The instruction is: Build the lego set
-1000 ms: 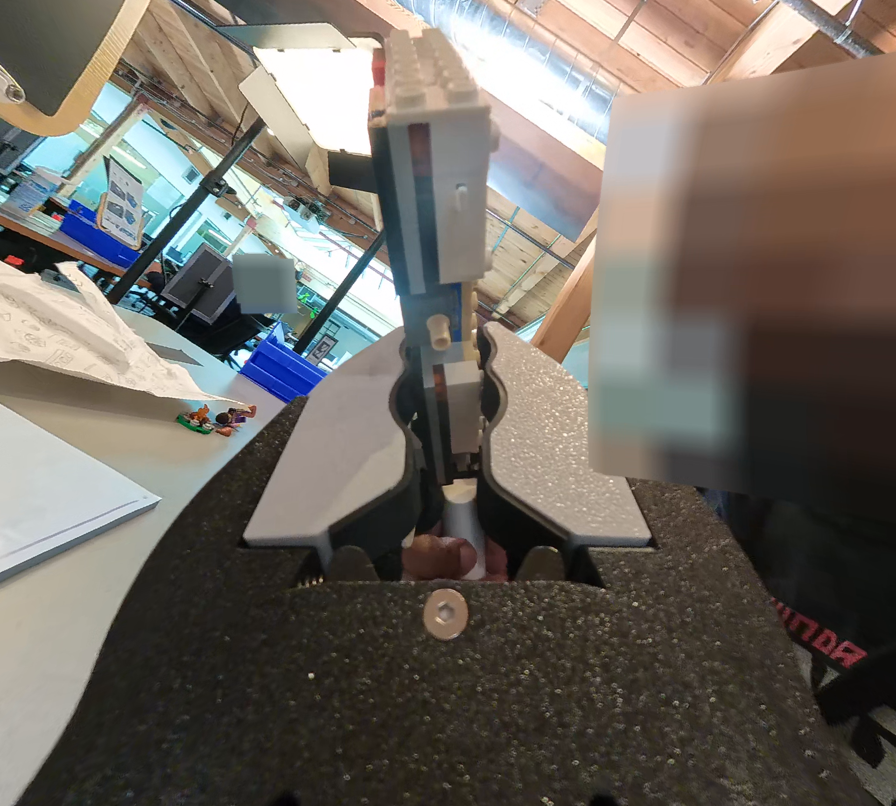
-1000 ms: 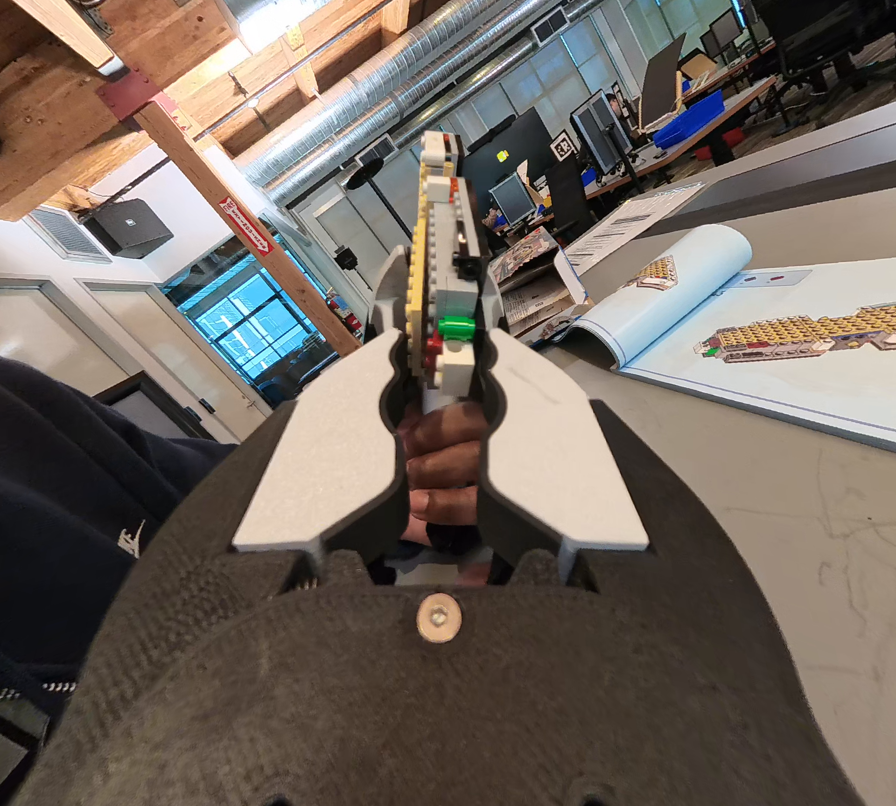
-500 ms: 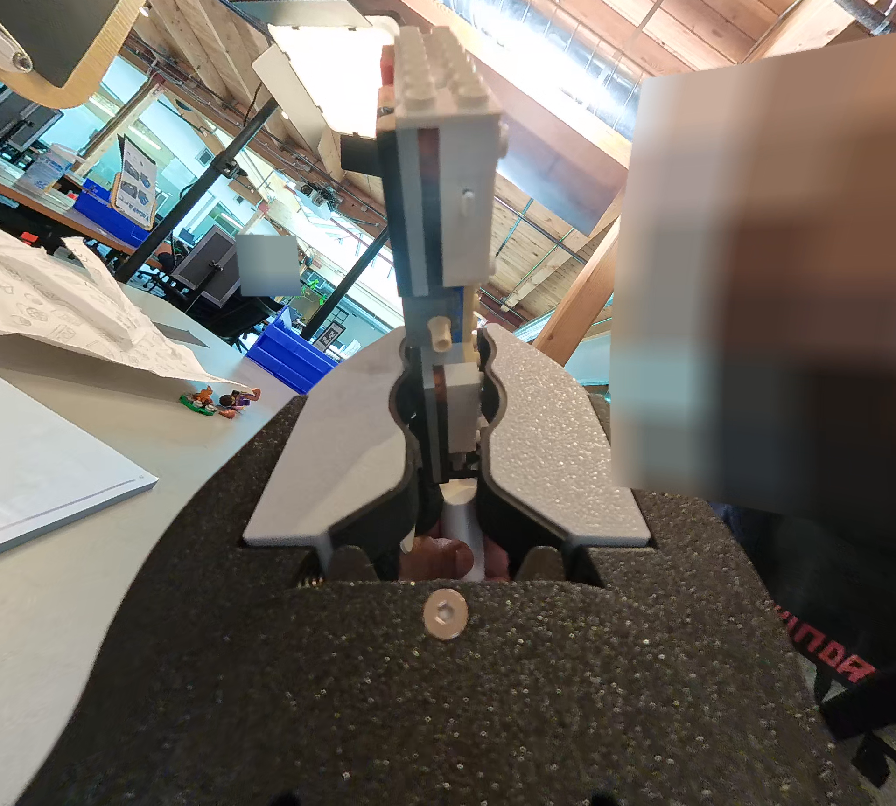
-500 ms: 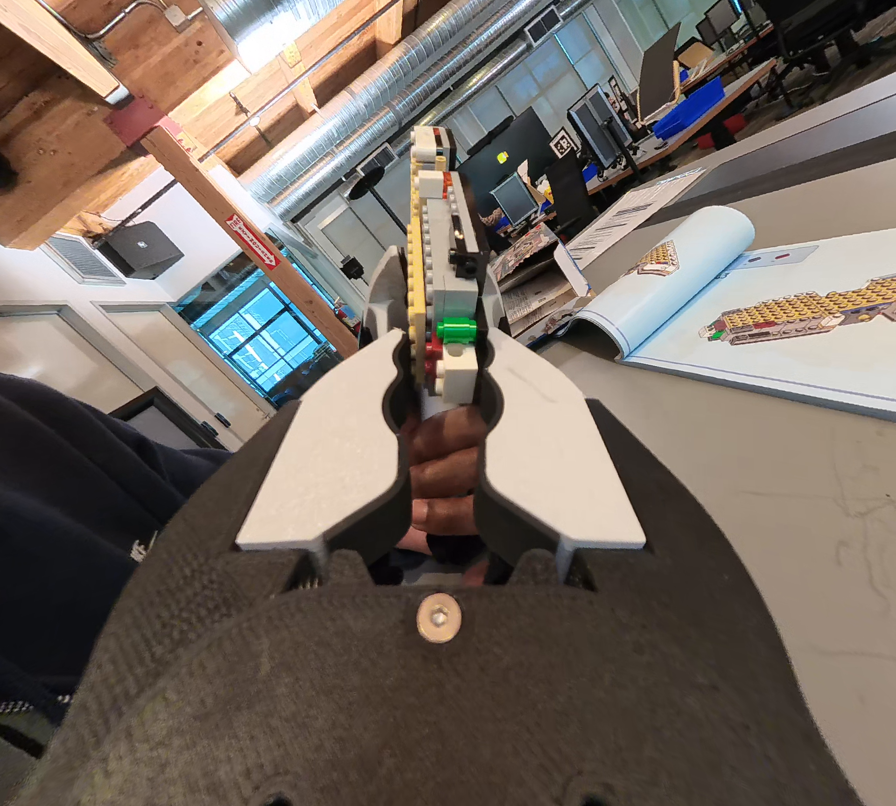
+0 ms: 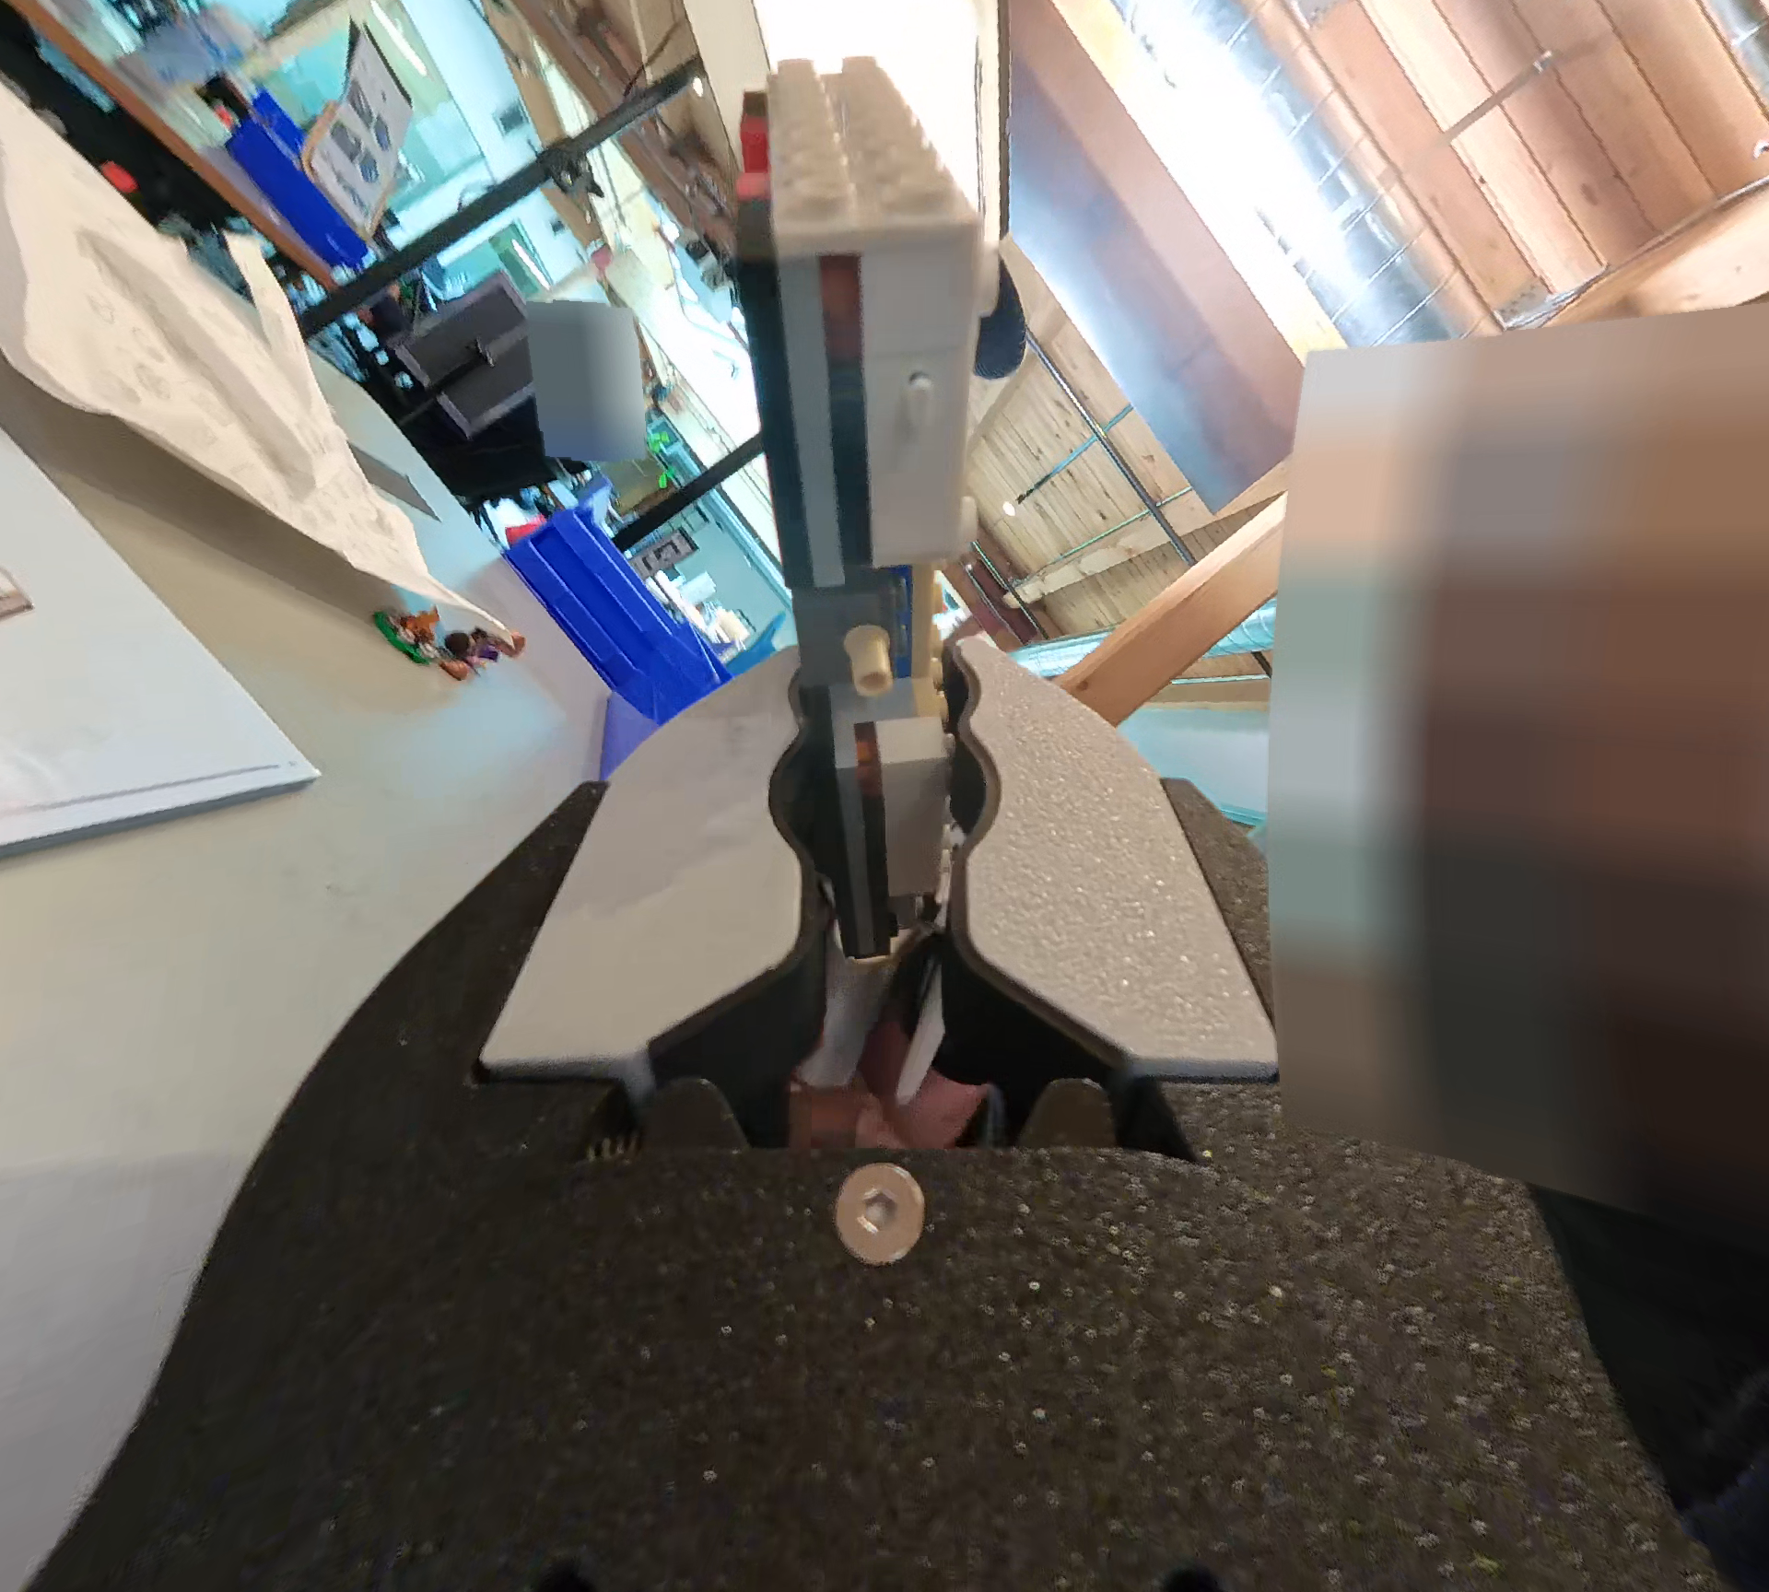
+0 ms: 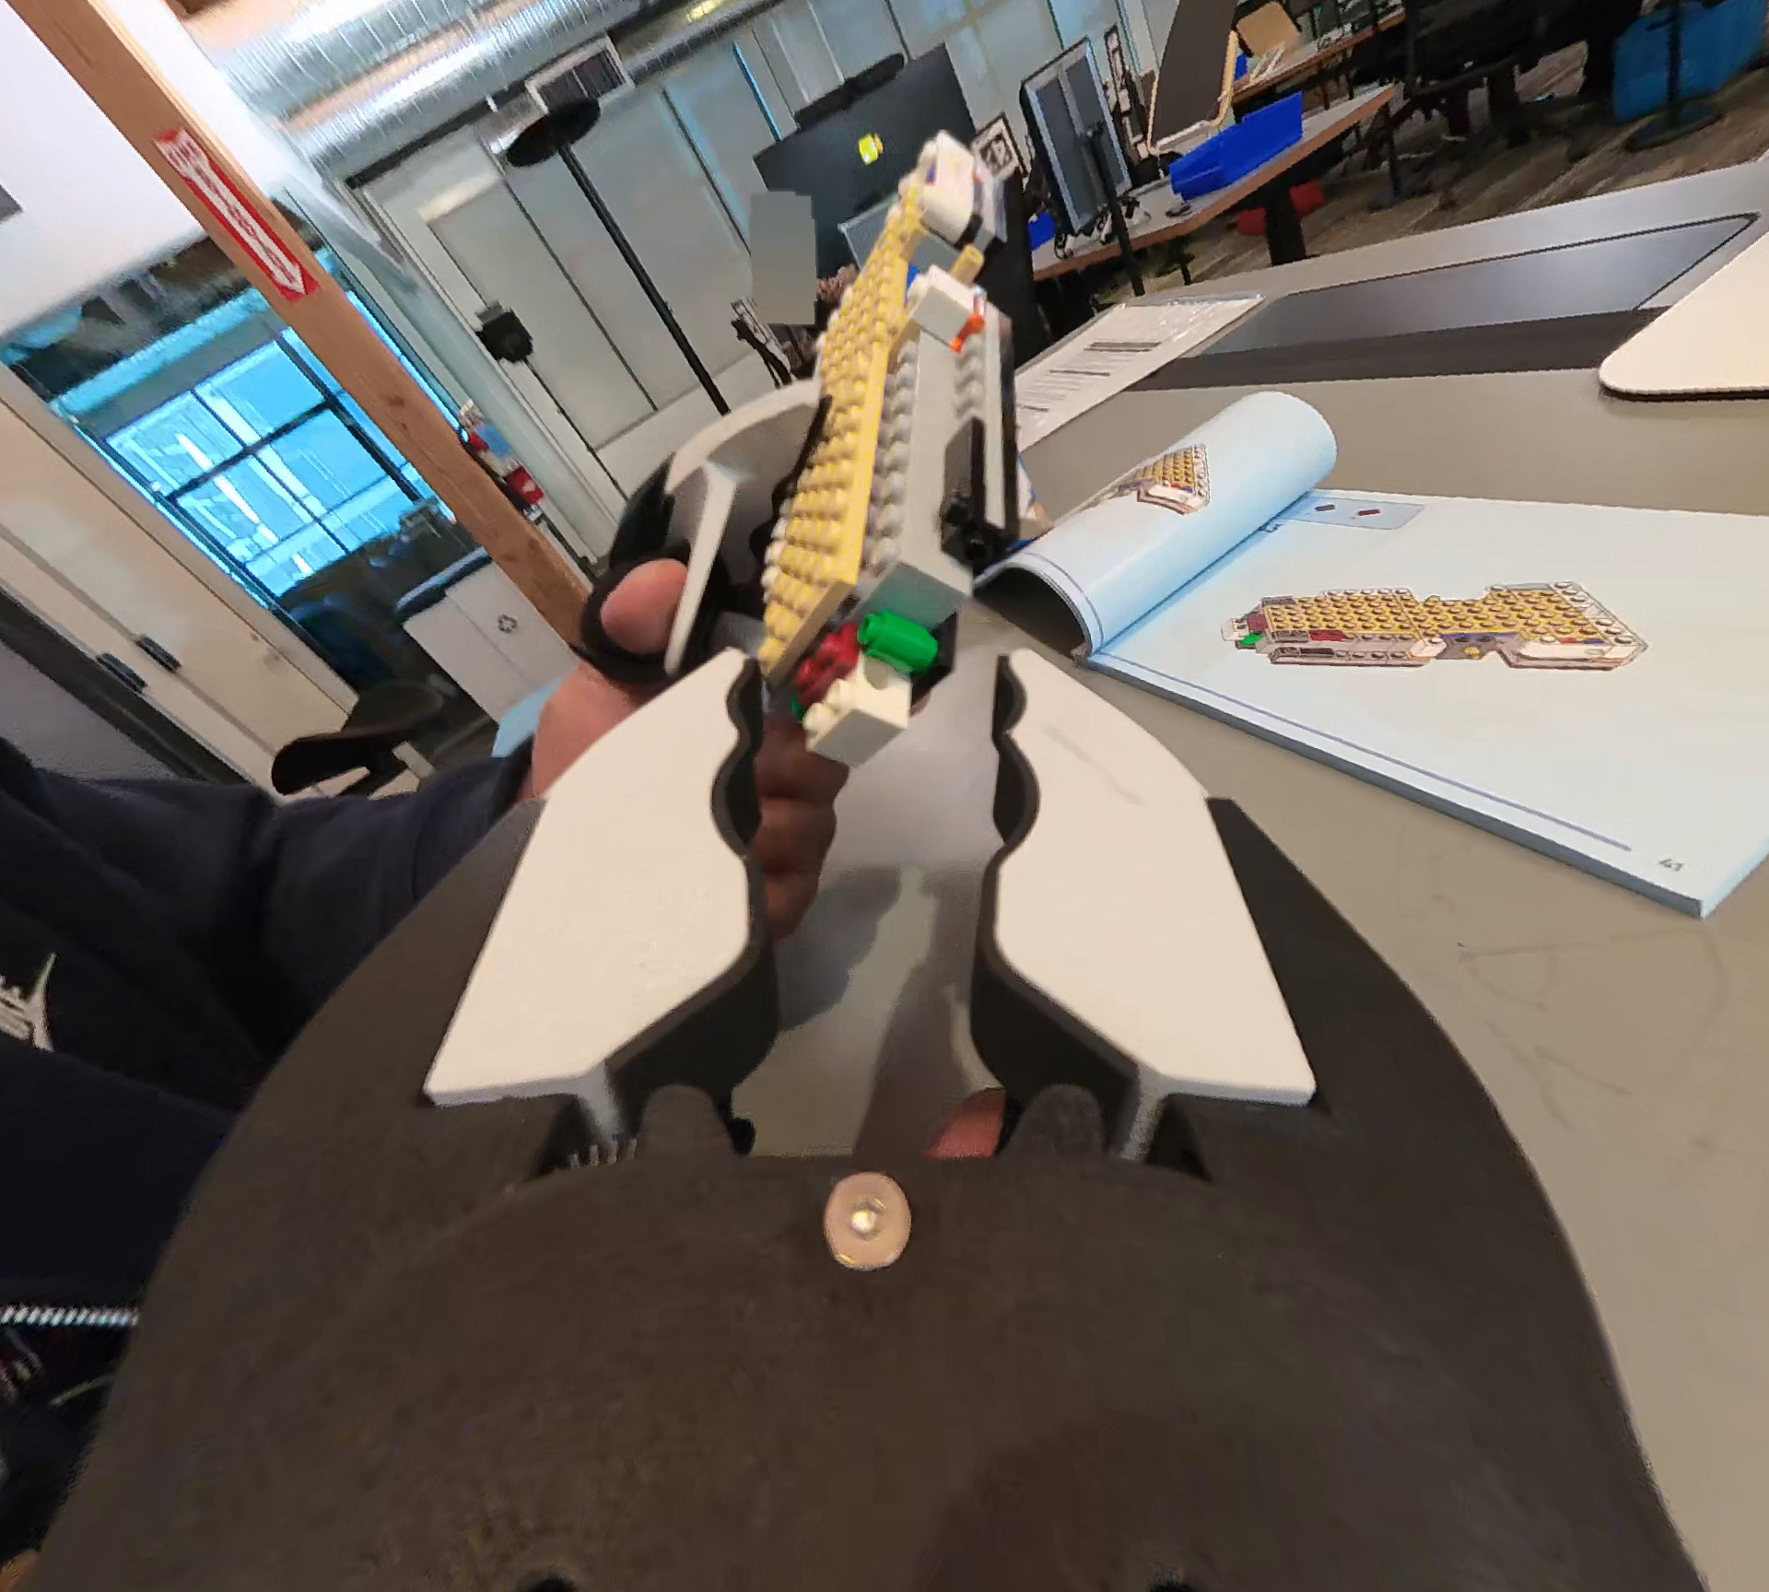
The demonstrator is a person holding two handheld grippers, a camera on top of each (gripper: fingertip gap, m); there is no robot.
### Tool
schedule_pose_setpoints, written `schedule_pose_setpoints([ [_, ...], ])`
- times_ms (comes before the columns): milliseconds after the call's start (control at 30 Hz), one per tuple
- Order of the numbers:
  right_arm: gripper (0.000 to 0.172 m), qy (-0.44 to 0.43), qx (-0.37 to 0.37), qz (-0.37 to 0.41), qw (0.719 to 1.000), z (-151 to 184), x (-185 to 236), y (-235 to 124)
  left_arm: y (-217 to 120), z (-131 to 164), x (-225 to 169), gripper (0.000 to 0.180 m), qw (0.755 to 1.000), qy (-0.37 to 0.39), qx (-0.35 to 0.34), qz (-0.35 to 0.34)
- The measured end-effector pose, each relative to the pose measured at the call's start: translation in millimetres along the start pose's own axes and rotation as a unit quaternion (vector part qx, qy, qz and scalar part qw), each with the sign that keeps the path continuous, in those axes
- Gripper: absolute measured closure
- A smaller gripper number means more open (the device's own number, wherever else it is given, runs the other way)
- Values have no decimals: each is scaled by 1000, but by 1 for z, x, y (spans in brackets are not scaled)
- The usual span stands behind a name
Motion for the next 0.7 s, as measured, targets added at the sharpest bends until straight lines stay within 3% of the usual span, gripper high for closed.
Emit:
schedule_pose_setpoints([
  [167,113,12,30,-18,999,-1,-8,-19,-2,3,-2,157,997,-41,66,-15],
  [333,115,-1,66,-43,997,6,-9,-46,-10,10,-8,157,992,-99,76,-8],
  [567,141,8,38,-32,999,16,-2,-63,7,22,-30,157,986,-143,82,7],
  [700,147,9,3,-37,999,12,4,-68,24,39,-41,157,980,-180,82,21],
])
Point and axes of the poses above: each gripper's, where its closed fingertips meet, y out along the fingers, z out of its underside, x = y × z across the jaws, the point moved 10 cm from there along -y, back along the fingers, and after that the axes turned 14 degrees about z, right-handed, at the moved point
